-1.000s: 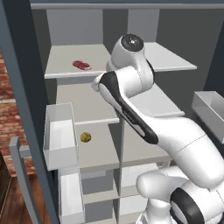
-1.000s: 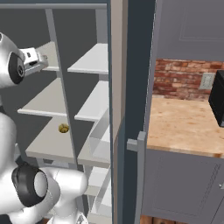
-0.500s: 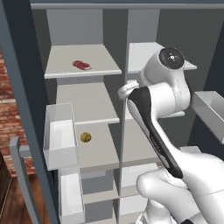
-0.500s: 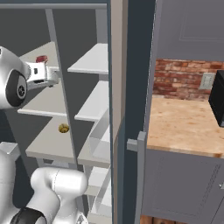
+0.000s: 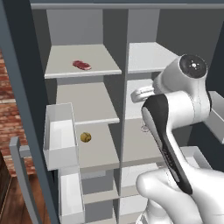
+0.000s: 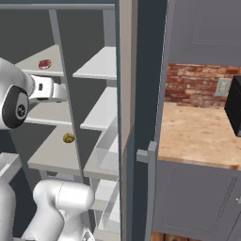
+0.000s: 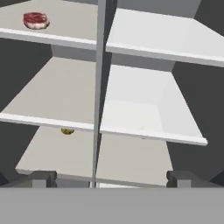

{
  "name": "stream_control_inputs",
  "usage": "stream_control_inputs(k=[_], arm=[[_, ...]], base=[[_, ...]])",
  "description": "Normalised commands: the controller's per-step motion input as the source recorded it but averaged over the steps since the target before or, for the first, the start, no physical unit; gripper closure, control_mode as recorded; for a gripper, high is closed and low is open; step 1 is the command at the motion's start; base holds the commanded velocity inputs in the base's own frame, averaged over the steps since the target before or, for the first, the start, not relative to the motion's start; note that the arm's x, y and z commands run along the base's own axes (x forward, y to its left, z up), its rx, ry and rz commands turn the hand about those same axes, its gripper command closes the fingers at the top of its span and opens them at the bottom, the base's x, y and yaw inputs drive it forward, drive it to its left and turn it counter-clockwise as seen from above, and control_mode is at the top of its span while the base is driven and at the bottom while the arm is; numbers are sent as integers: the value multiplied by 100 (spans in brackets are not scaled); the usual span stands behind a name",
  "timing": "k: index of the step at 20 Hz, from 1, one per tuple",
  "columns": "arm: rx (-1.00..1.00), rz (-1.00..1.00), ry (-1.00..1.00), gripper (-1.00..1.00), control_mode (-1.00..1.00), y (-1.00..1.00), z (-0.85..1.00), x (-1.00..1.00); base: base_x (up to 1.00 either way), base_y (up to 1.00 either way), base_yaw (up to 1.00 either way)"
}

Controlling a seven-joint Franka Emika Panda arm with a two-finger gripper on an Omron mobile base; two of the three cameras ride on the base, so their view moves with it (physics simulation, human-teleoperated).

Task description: There's a steak in the fridge that needs to be moved to the freezer for freezing. Pick up the steak from the fridge, place it on any shelf in the freezer, and close the fridge and freezer doors when done.

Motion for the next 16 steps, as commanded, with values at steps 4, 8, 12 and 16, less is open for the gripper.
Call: stream_control_inputs(k=[4, 8, 12, 16], arm=[[0, 0, 0, -100, -100, -37, 0, -46], [0, 1, 0, -100, -100, -36, 0, -52], [0, 0, 0, -100, -100, -4, 0, -44], [0, 0, 1, -100, -100, 0, 0, -53]], base=[[0, 0, 0], [0, 0, 0], [0, 0, 0], [0, 0, 0]])
